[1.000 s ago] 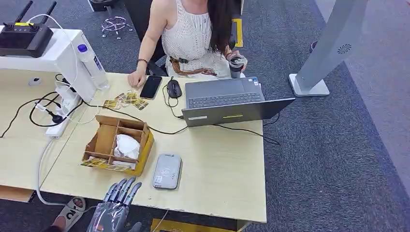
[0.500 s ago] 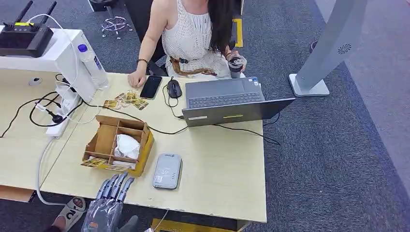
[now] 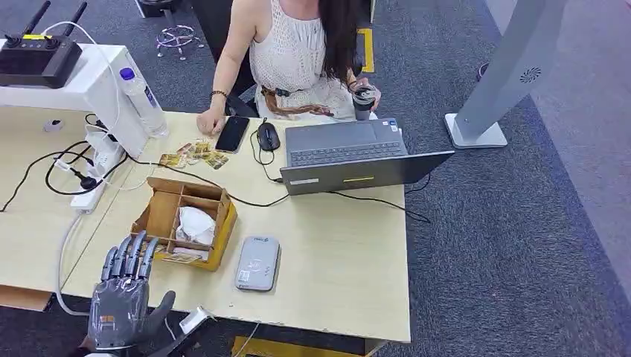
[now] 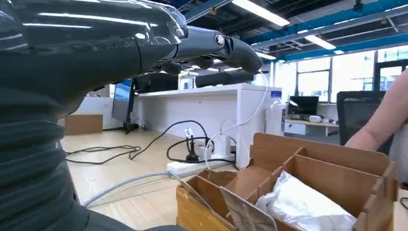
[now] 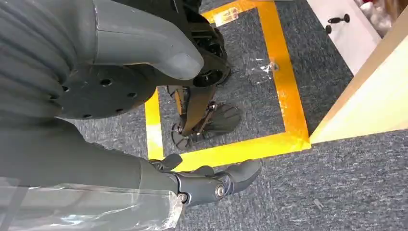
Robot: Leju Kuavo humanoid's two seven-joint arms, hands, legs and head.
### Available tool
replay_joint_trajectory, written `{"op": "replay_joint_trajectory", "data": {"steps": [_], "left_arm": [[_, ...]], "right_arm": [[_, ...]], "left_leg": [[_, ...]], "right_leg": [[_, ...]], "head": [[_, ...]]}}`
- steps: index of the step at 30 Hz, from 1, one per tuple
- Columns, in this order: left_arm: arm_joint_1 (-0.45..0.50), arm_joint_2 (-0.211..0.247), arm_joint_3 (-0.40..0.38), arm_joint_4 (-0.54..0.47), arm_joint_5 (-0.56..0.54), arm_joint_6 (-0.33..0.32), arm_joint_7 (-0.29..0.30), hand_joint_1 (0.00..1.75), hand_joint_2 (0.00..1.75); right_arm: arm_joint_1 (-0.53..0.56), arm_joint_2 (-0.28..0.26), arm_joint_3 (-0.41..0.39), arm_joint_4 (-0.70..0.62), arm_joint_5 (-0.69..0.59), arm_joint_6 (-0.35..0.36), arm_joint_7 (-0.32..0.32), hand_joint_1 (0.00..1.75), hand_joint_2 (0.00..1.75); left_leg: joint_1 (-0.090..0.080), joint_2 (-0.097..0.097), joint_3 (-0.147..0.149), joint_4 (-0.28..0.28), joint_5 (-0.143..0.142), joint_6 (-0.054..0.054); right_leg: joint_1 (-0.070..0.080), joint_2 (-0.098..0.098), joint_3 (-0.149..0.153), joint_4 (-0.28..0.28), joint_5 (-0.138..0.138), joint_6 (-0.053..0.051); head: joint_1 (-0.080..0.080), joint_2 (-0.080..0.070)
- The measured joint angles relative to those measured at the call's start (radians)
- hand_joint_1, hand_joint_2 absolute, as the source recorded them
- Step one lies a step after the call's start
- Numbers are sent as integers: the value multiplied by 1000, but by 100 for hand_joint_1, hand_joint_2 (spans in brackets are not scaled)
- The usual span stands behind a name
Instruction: Pass the card to the sensor for recognition and then transmit it.
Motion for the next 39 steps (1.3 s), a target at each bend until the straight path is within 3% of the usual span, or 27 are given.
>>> {"op": "replay_joint_trajectory", "data": {"steps": [18, 26, 29, 32, 39], "left_arm": [[0, -32, 43, 17, 0, 6, -8, 0, 175], [0, -45, 80, 22, -21, -4, -42, 0, 175], [-18, -51, 108, 53, -35, -3, -70, 0, 175], [-102, -63, 111, 131, -44, -23, -108, 0, 175], [-204, -92, 111, 267, -49, -49, -116, 0, 175]], "right_arm": [[-1, 1, 3, 0, 2, 0, 0, 0, 175], [-2, 1, 8, 0, 11, 2, 6, 0, 175], [-3, 2, 18, 0, 25, 2, 21, 0, 175], [-14, 3, 31, -2, 46, 1, 44, 0, 175], [-28, 8, 48, -5, 55, 1, 54, 0, 175]], "left_leg": [[0, 0, 0, 0, 0, 0], [0, 0, 0, 0, 0, 0], [0, 0, 0, 0, 0, 0], [0, -4, 0, 0, 1, 0], [0, -3, 1, 0, 2, -1]], "right_leg": [[0, 0, 0, 0, 0, 0], [0, 0, 0, 0, 0, 0], [0, 0, 0, 0, 0, 0], [0, -5, 1, 0, 0, 0], [0, -3, 2, 0, 1, 0]], "head": [[0, 0], [0, 0], [-1, 0], [0, 0], [0, 0]]}}
